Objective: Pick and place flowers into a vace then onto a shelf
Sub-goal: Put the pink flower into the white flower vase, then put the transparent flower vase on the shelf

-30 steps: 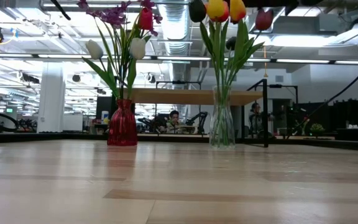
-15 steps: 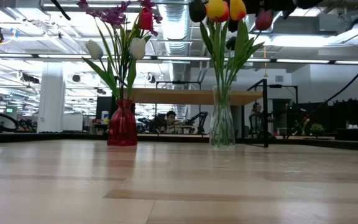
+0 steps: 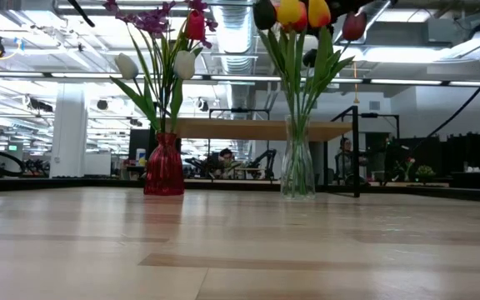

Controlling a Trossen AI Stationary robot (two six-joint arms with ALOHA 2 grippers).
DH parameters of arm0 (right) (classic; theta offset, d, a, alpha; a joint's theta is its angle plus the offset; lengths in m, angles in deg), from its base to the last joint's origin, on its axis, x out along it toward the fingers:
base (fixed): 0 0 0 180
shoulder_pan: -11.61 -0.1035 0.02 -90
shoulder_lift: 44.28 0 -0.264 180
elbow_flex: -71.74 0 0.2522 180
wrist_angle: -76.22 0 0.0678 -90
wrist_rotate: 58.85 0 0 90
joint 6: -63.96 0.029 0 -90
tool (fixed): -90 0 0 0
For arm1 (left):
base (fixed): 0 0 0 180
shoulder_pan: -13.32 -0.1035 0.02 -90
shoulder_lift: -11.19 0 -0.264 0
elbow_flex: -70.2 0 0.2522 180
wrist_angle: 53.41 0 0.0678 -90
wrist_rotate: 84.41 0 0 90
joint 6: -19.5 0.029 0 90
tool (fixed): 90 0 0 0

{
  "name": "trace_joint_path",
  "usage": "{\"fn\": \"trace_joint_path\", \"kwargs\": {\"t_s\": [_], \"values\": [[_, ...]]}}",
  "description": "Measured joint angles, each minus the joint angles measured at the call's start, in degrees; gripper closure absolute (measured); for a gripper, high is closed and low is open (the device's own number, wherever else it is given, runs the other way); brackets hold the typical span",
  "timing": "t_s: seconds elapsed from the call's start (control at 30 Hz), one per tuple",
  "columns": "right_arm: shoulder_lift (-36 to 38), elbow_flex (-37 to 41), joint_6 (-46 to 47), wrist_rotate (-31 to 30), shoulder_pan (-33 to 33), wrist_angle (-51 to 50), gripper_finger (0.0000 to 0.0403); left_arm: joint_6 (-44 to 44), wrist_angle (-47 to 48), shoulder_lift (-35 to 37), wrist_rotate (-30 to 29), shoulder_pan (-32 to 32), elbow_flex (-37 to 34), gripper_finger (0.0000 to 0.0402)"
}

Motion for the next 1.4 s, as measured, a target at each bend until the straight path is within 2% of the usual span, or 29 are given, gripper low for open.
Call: {"fn": "trace_joint_path", "kwargs": {"t_s": [0.17, 0.37, 0.53, 0.67, 0.93, 1.07, 1.17, 1.27, 1.33, 1.4], "values": [[0.0, -5.3, 0.0, -1.6, -0.4, -12.0, 0.0231, -0.1, 0.0, 0.0, -0.1, 0.0, 0.0, 0.0219], [0.0, -12.3, 0.0, -4.2, -0.5, -25.1, 0.0223, -0.1, 0.0, 0.0, -0.2, 0.0, 0.0, 0.0219], [0.0, -17.6, 0.2, -4.4, -1.2, -29.2, 0.0229, -0.1, 0.2, 0.0, -1.9, 0.1, 0.5, 0.0219], [0.0, -21.6, -3.6, -4.2, -4.4, -28.9, 0.0235, 1.7, 1.7, 0.0, -7.4, 1.3, 1.5, 0.0219], [0.0, -27.7, -2.6, -4.3, -15.3, -29.1, 0.0239, 8.5, 5.1, 0.0, -21.6, 8.6, 6.0, 0.0219], [0.0, -28.1, 2.4, -9.2, -22.7, -32.5, 0.0239, 11.9, 5.1, 0.2, -26.9, 14.1, 7.6, 0.0219], [0.0, -28.1, 8.5, -15.0, -28.4, -38.1, 0.0239, 13.3, 5.4, 1.4, -27.2, 17.4, 7.7, 0.0219], [-0.5, -28.1, 16.7, -18.5, -34.6, -43.9, 0.0239, 11.9, 9.7, 3.5, -27.1, 19.5, 7.7, 0.0219], [-0.7, -27.1, 22.6, -20.3, -39.0, -45.9, 0.0239, 8.9, 15.1, 5.2, -25.3, 20.1, 7.6, 0.0219], [-0.5, -24.7, 28.6, -21.7, -43.3, -44.1, 0.0239, 4.6, 20.8, 7.0, -20.5, 19.9, 7.6, 0.0219]]}}
